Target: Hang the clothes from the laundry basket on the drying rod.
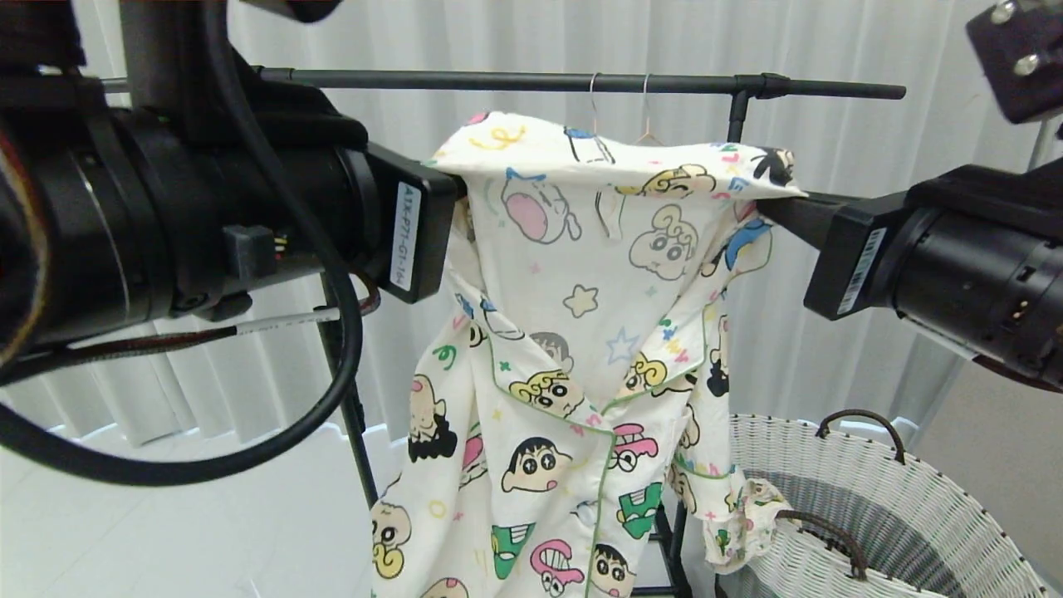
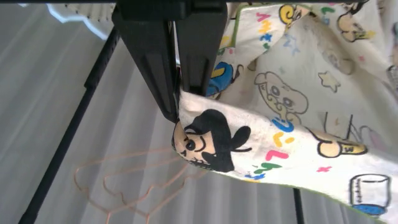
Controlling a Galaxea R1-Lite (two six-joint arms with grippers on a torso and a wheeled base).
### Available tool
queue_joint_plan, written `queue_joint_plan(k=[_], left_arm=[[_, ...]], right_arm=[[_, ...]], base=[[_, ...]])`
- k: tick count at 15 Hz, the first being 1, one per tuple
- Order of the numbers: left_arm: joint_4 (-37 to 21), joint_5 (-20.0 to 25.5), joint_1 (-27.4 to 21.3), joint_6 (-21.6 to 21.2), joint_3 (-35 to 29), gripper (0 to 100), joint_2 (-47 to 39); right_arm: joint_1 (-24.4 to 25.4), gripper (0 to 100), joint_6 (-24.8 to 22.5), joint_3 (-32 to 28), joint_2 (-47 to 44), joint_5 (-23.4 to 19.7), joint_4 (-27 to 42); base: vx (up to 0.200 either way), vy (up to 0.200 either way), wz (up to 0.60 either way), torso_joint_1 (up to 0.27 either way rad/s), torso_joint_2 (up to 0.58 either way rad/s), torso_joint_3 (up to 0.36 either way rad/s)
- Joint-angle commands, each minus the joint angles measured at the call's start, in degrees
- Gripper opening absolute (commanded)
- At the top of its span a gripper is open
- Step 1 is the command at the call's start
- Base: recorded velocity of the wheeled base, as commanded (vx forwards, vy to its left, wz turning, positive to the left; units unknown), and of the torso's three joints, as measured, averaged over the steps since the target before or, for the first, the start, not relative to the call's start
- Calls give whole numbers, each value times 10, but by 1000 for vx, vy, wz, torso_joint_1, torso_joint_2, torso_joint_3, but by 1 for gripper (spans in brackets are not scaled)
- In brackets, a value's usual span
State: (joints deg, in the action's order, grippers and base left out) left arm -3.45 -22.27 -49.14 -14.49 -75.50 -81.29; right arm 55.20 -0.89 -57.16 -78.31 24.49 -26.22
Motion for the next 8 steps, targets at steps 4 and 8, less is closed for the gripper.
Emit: queue_joint_plan(k=[4, 8], left_arm=[[0, 0, -24, -30, -26, 0, 6], [5, 0, -56, -27, -12, 0, 13]], right_arm=[[-3, 0, -10, -81, 18, -25, 30], [-9, 0, -22, -90, 80, -37, 141]], base=[[0, 0, 0, 0, 0, 0], [0, 0, 0, 0, 0, 0]])
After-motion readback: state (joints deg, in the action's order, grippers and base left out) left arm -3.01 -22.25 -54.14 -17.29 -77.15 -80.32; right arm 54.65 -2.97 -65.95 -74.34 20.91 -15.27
